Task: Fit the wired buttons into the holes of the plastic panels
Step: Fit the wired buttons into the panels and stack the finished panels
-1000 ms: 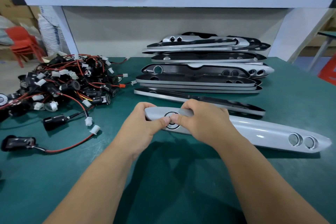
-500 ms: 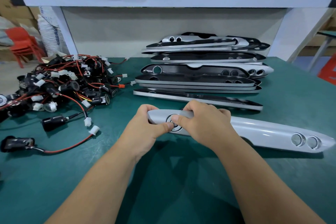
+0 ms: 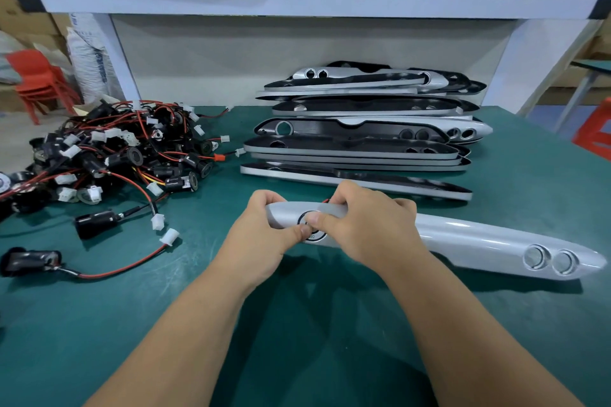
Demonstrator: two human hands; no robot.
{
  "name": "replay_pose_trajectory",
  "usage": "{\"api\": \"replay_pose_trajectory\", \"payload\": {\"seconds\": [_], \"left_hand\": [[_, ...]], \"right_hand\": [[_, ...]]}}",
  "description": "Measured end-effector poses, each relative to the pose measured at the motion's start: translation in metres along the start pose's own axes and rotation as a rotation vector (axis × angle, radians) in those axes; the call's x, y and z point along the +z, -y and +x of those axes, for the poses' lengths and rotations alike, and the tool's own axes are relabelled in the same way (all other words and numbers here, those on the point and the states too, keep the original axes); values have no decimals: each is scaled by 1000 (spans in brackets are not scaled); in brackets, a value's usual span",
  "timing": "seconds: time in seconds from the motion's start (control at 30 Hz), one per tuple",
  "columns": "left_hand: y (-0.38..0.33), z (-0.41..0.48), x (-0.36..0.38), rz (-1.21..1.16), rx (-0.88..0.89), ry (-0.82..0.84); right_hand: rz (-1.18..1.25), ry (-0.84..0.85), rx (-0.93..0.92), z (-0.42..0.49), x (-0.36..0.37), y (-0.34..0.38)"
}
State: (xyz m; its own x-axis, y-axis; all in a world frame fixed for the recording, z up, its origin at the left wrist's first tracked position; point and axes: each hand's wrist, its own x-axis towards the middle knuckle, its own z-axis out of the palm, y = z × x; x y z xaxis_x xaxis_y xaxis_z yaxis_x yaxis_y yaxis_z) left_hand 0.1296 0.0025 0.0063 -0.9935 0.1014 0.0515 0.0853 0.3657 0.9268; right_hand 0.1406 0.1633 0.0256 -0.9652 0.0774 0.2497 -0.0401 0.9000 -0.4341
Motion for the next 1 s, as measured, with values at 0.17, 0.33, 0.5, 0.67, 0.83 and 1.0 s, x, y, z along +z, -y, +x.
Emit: {"api": "replay_pose_trajectory", "payload": {"seconds": [0.17,0.33,0.5,0.67,0.83,1.0], "left_hand": [[-1,3,-2,-288,-132,30],[-3,2,2,-279,-120,17],[-8,-3,3,-159,-47,-26],[-2,-2,2,-53,-6,-27],[4,2,1,-7,-6,-6],[12,9,-10,-2,-41,-86]], "right_hand": [[34,93,40,4,-1,-4],[-95,65,52,5,1,-5],[-179,-43,2,2,6,-3],[-209,-70,-32,1,9,-3],[-143,12,-31,-4,6,-12],[-256,69,173,-20,-30,-87]]}}
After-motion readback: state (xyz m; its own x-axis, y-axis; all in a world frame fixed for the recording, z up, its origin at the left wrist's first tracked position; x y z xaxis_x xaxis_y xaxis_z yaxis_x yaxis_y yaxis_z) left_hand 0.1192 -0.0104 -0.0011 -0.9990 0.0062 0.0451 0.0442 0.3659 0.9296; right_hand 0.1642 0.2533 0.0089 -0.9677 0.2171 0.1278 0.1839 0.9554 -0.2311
